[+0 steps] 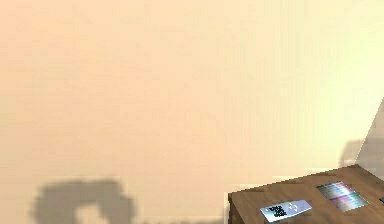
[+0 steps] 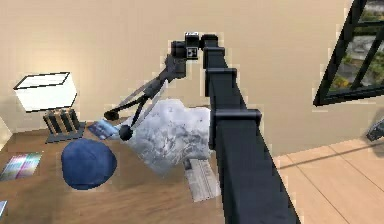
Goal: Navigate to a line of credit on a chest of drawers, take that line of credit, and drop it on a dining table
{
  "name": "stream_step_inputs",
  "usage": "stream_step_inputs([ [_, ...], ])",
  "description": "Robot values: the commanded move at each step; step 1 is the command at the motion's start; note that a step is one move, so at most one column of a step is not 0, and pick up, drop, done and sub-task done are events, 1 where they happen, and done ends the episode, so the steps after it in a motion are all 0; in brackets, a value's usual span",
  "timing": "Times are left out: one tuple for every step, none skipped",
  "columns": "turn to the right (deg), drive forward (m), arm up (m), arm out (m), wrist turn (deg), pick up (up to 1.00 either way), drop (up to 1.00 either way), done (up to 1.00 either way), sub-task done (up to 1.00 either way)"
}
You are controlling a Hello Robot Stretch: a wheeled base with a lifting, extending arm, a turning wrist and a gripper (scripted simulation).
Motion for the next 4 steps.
stream_step_inputs([
  [0.0,0.0,0.0,0.0,45.0,0.0,0.0,0.0,0.0],
  [0.0,0.0,0.0,0.0,33.0,0.0,0.0,0.0,0.0],
  [0.0,0.0,-0.04,0.0,0.0,0.0,0.0,0.0,0.0],
  [0.0,0.0,-0.32,0.0,0.0,0.0,0.0,0.0,0.0],
])
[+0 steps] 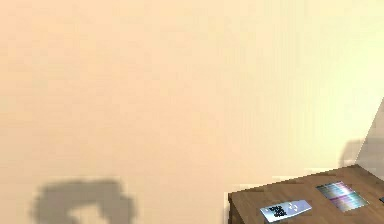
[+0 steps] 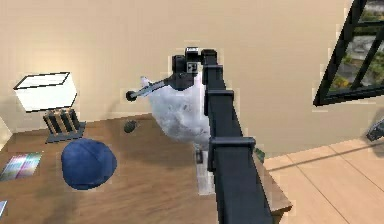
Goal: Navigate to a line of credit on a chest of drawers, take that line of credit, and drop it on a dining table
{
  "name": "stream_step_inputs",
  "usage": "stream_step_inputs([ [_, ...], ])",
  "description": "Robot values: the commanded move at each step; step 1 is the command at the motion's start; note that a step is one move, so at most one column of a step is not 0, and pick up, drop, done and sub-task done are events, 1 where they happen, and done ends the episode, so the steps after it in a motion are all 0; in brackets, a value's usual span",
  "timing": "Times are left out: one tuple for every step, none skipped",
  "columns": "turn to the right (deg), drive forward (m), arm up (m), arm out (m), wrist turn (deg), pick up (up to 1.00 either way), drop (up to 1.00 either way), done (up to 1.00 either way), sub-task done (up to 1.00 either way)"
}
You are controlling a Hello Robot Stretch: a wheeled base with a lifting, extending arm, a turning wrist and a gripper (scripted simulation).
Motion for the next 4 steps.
stream_step_inputs([
  [0.0,0.0,0.0,0.0,0.0,0.0,1.0,0.0,0.0],
  [0.0,0.0,0.04,0.0,0.0,0.0,0.0,0.0,0.0],
  [0.0,0.0,0.0,-0.08,0.0,0.0,0.0,0.0,0.0],
  [0.0,0.0,0.0,0.0,0.0,0.0,0.0,1.0,0.0],
])
